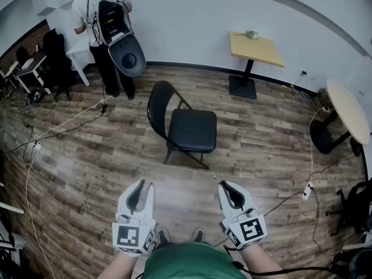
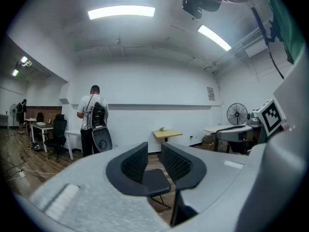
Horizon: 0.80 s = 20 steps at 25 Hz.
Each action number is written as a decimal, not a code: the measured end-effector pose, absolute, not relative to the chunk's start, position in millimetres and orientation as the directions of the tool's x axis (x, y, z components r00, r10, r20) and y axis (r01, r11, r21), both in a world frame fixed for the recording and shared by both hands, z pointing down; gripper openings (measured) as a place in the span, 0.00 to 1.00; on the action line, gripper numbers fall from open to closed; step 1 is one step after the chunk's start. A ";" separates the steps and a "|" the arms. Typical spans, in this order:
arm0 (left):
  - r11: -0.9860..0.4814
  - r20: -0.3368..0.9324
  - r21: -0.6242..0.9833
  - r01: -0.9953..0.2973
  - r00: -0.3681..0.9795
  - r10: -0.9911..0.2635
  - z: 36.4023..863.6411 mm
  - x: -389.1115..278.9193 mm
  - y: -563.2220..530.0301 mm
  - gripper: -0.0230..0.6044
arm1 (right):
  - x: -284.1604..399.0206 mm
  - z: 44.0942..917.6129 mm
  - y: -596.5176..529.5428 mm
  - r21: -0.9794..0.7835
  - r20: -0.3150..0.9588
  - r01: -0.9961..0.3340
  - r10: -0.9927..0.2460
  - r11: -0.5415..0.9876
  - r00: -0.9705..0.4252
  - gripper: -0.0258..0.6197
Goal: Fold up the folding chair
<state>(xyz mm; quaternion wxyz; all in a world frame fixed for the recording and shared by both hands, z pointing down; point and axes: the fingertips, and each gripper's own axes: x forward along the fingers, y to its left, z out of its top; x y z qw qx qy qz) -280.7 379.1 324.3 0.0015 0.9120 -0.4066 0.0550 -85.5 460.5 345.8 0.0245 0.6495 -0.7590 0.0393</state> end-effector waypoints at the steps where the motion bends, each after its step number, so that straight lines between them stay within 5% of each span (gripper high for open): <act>1: -0.668 0.101 -0.043 -0.743 0.662 -0.743 322.5 -277.8 380.2 0.19 | -83.3 345.6 461.5 -0.027 0.086 -0.987 -0.984 0.155 -0.157 0.08; 20: -0.660 0.126 -0.073 -0.748 0.649 -0.750 326.4 -211.7 403.1 0.19 | -22.4 322.7 480.4 -0.065 -0.058 -0.975 -0.977 0.211 -0.207 0.10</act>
